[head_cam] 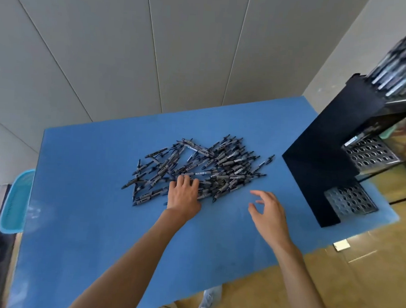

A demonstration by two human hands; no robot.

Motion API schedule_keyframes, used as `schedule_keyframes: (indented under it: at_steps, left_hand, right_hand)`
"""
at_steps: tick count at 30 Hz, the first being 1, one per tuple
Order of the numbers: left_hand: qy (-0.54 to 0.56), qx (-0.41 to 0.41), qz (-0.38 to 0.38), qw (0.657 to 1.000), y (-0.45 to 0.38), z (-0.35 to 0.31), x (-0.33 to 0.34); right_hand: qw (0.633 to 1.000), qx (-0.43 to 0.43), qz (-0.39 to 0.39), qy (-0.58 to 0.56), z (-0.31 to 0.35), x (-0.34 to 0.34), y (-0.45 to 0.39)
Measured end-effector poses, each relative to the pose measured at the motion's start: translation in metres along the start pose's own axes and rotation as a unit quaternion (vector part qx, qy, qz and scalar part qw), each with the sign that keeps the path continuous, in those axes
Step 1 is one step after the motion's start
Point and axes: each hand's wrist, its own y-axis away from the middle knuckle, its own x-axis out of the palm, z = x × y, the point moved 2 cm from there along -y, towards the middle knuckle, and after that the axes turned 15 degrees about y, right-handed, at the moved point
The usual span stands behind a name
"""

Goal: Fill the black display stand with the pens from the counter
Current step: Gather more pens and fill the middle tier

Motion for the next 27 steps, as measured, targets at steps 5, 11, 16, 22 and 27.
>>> schedule_keyframes:
  at_steps: [5,11,16,22,27]
  left_hand:
    - [-0.051,0.004,0.032,0.998,-0.01,-0.007,-0.001]
    - [0.072,-0.062,-0.028,0.995,0.014,0.002,-0.009]
    - [0.233,-0.182,-0.139,0.945,0.04,0.032,-0.004]
    - [0.213,-0.156,-0.106,0.959,0.034,0.042,0.011]
    - [0.161,-0.128,-0.009,0.979,0.043,0.057,-0.002]
  right_hand:
    - [1.0,0.006,-0.012,-0.006,-0.006,-0.008,0.004]
    - [1.0,0.002,-0.003,0.002,-0.014,-0.006,0.004]
    - [1.0,-0.015,0.013,0.001,-0.006,0.0,0.0]
    - [0.999,-0.044,0.031,-0.003,0.007,0.008,-0.003]
    - [0.998,-0.059,0.037,-0.005,0.016,0.014,-0.004]
